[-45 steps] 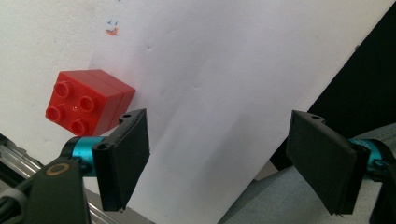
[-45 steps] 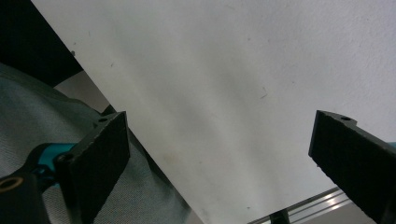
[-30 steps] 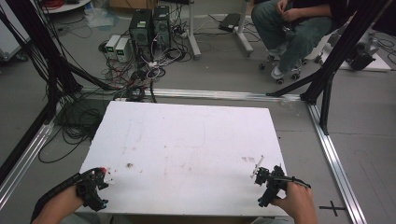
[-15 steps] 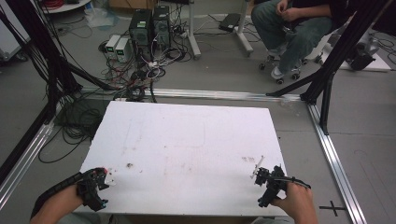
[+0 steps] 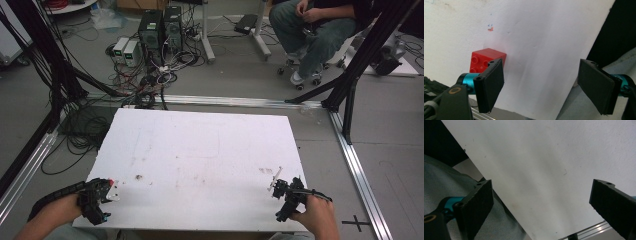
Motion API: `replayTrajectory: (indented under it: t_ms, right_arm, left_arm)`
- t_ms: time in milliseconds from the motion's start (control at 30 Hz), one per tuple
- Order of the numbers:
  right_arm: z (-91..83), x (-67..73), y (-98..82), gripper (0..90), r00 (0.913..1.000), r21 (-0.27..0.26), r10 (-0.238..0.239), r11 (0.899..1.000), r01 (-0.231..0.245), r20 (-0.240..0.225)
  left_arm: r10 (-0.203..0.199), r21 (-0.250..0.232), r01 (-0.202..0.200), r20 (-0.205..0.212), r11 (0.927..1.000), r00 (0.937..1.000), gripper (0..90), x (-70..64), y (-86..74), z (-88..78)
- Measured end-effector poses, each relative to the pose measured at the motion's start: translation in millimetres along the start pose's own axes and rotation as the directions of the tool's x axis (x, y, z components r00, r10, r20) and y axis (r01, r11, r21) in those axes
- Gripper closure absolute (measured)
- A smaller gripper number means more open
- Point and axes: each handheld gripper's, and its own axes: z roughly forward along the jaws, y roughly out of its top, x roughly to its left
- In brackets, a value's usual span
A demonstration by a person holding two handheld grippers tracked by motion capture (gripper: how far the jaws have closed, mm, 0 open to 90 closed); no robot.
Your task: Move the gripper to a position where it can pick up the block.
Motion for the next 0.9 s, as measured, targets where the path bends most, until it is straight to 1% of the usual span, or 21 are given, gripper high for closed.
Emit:
replayTrajectory:
  t_ms: [33,67,100,167,200,233,300,400,433,533,600,633,700,733,767,800,833,900]
  right_arm:
    - [0.2,0.3,0.3,4.9,1.0,0.001,0.003,1.0,-0.003,-0.001]
    - [0.2,0.3,0.3,4.9,1.0,0.001,0.003,1.0,-0.003,-0.001]
    - [0.9,0.2,0.8,4.9,1.0,0.003,-0.007,1.0,0.007,-0.004]
    - [0.8,0.3,1.1,4.8,1.0,0.002,-0.003,1.0,0.003,-0.004]
    - [0.8,0.3,1.1,4.8,1.0,0.002,-0.003,1.0,0.003,-0.004]
    - [0.4,0.2,1.4,4.8,1.0,0.004,0.0,1.0,0.0,-0.005]
    - [0.7,-0.4,1.1,4.8,1.0,0.001,-0.006,1.0,0.006,-0.004]
    - [1.8,-0.1,0.5,4.8,1.0,0.005,0.003,1.0,-0.003,-0.006]
    - [2.1,-0.1,0.3,4.9,1.0,0.005,0.004,1.0,-0.004,-0.007]
    - [2.2,-0.1,0.4,4.8,1.0,0.006,0.003,1.0,-0.003,-0.008]
    - [2.3,0.0,0.7,4.9,1.0,0.002,0.001,1.0,-0.001,-0.003]
    - [2.3,-0.1,0.7,4.8,1.0,0.001,0.003,1.0,-0.003,-0.005]
    - [2.4,-0.3,0.7,4.8,1.0,0.002,0.002,1.0,-0.002,-0.004]
    - [2.4,-0.3,0.7,4.8,1.0,0.002,0.002,1.0,-0.002,-0.004]
    - [2.6,-1.0,0.4,4.8,1.0,0.003,-0.002,1.0,0.002,-0.005]
    - [2.6,-0.8,0.2,4.8,1.0,0.004,0.0,1.0,0.0,-0.005]
    - [2.7,-0.9,0.0,4.9,1.0,0.004,-0.001,1.0,0.001,-0.004]
    - [2.5,-0.7,-0.2,4.8,1.0,0.002,0.004,1.0,-0.004,-0.006]
  left_arm:
    - [0.028,0.004,-0.028,-0.002,0.9996,0.9996,21.8,1.9,-1.4,-2.3]
    - [0.028,0.004,-0.028,-0.002,0.9996,0.9996,21.9,1.9,-1.4,-2.3]
    - [0.048,0.002,-0.048,0.005,0.9989,0.9989,21.8,3.5,-3.0,-4.3]
    - [0.089,-0.007,-0.089,0.02,0.996,0.9958,21.8,4.6,-5.6,-5.8]
    - [0.089,-0.007,-0.089,0.02,0.996,0.9958,21.8,4.6,-5.6,-5.8]
    - [0.135,-0.006,-0.135,0.024,0.9909,0.9906,21.8,6.2,-7.8,-7.1]
    - [0.162,0.002,-0.162,0.017,0.9868,0.9867,21.8,8.7,-9.2,-8.5]
    - [0.177,-0.001,-0.177,0.01,0.9842,0.9841,21.8,14.0,-10.6,-10.6]
    - [0.192,-0.002,-0.191,0.007,0.9815,0.9815,21.8,16.1,-10.7,-11.4]
    - [0.21,-0.004,-0.21,0.006,0.9778,0.9777,21.8,21.7,-10.4,-13.3]
    - [0.233,0.006,-0.233,0.008,0.9725,0.9725,21.8,26.1,-9.6,-15.2]
    - [0.24,0.008,-0.24,0.002,0.9708,0.9709,21.8,28.2,-9.3,-15.9]
    - [0.243,0.006,-0.243,0.0,0.9701,0.9701,21.8,33.0,-8.8,-16.9]
    - [0.243,0.006,-0.243,0.0,0.9701,0.9701,21.8,33.0,-8.8,-16.9]
    - [0.25,0.007,-0.25,-0.001,0.9681,0.9681,21.8,37.8,-8.4,-18.1]
    - [0.254,0.006,-0.254,0.004,0.9673,0.9673,21.8,40.2,-8.1,-18.0]
    - [0.261,0.005,-0.261,0.0,0.9653,0.9653,21.8,42.6,-8.0,-18.1]
    - [0.257,0.009,-0.257,0.005,0.9664,0.9664,21.8,46.2,-7.9,-17.5]
